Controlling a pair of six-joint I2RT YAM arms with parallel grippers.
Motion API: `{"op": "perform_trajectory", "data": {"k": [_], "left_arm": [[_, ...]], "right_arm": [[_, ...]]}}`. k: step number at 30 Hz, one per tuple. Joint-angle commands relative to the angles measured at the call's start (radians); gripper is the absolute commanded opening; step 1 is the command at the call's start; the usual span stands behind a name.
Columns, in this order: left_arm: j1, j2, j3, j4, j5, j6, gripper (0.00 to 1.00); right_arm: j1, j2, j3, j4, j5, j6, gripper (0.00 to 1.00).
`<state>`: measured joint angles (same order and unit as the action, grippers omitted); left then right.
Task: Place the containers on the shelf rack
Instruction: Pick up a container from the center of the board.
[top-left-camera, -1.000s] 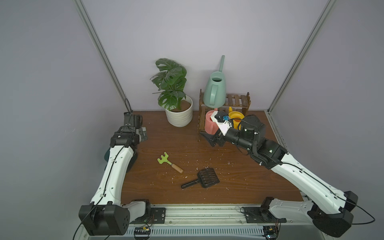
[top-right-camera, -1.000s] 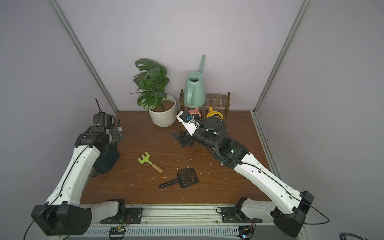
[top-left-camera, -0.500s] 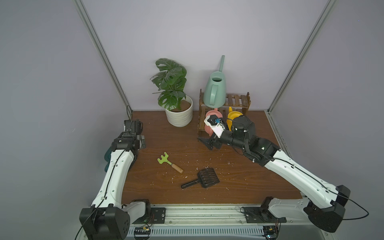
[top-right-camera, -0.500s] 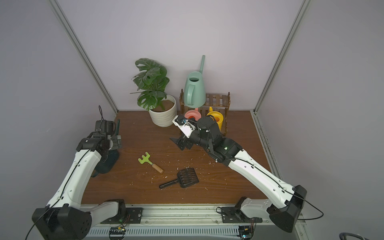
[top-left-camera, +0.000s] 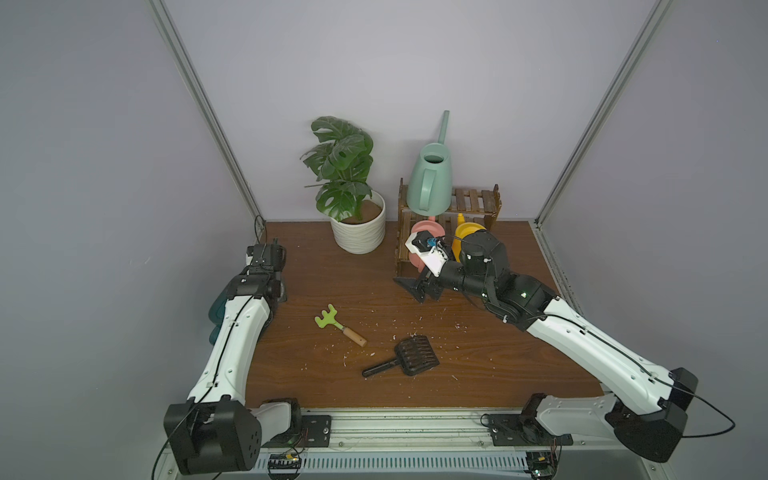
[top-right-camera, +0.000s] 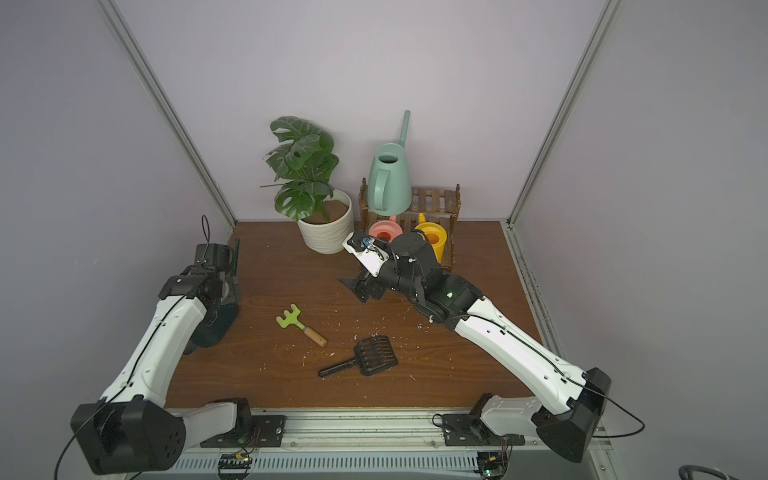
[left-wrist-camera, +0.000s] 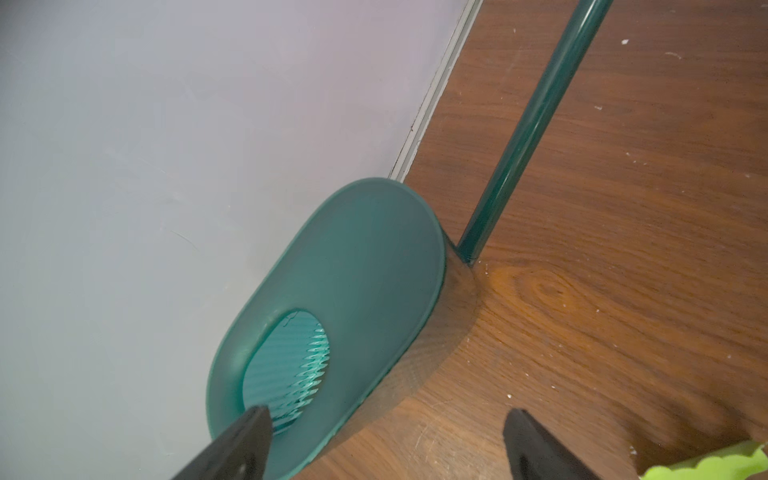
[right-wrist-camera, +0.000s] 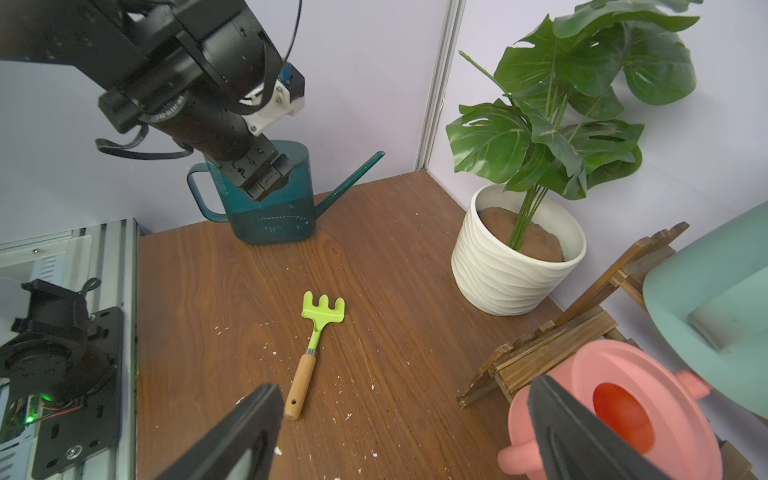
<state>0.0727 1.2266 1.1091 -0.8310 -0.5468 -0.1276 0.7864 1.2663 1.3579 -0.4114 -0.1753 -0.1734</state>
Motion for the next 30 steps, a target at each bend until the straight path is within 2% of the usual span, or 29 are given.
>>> {"op": "perform_trajectory", "data": {"k": [1,8,20,30], "left_arm": [[0.021,0.015,-0.014,-0.012,-0.032,-0.008,0.89],[0.037,0.028,-0.021,-0.010,-0.060,-0.016,0.89],[0.063,0.091,-0.018,0.007,0.022,-0.039,0.85],[0.074,0.166,0.038,0.009,0.117,-0.035,0.76]], "right_arm": [[0.008,0.008,0.026,-0.020,-0.009,-0.005,0.95],[0.009,0.011,0.025,-0.023,-0.019,0.002,0.95],[0.010,-0.007,0.006,-0.026,-0.011,0.000,0.95],[0.012,-0.028,-0.023,-0.012,-0.003,0.013,0.95]]}}
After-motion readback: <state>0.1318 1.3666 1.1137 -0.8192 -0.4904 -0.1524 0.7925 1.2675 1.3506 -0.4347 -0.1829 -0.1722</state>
